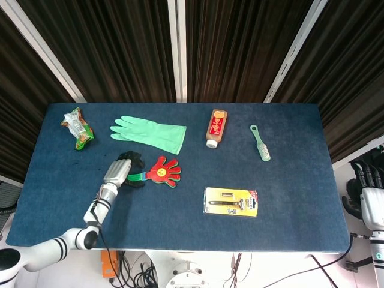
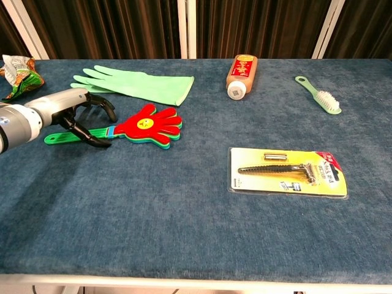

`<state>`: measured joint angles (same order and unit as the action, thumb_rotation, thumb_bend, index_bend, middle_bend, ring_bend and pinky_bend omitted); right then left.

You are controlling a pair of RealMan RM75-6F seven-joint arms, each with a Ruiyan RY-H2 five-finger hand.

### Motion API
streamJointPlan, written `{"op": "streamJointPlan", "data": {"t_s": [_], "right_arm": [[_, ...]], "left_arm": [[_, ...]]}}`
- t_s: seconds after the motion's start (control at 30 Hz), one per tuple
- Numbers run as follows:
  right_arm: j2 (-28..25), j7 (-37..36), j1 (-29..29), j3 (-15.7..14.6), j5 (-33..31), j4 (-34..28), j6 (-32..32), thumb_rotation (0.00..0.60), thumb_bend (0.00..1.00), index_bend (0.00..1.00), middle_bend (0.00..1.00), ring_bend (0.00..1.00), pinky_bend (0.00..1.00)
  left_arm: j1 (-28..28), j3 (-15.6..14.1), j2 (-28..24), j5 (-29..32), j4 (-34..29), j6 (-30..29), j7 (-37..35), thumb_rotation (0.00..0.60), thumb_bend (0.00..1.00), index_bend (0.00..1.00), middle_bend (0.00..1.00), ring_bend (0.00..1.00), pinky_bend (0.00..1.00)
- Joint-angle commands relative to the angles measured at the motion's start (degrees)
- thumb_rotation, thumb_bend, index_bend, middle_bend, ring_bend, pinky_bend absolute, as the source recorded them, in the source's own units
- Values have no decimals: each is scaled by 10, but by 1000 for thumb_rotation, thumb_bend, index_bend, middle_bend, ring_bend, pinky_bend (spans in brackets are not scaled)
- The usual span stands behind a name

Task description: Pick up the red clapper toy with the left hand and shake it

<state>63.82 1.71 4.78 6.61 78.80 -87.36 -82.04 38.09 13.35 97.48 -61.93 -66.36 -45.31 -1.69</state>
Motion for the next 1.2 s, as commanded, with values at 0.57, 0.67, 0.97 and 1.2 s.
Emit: {"op": "streamJointPlan", "data": {"t_s": [0.57,0.67,0.97,1.2], "right_arm": [[1,0,0,-1,-3,2,4,600,266,0,0,0,0],[1,-1,0,-1,-4,2,5,600,266,0,0,0,0],[-1,-7,1,-3,1,2,7,600,267,0,0,0,0],[-2,-13,0,-4,6,3,4,600,268,0,0,0,0]], "left_arm": [[-6,-1,-7,2,-24,-37,12,600,424,596,251,47,116],[-11,2,-7,-10,-28,-55,-1,600,424,601,330,180,313],[-18,3,-19,-56,-32,-91,-43,600,423,601,637,648,899],[-17,-1,-32,-46,-37,-70,-47,600,424,584,789,844,1000]]}}
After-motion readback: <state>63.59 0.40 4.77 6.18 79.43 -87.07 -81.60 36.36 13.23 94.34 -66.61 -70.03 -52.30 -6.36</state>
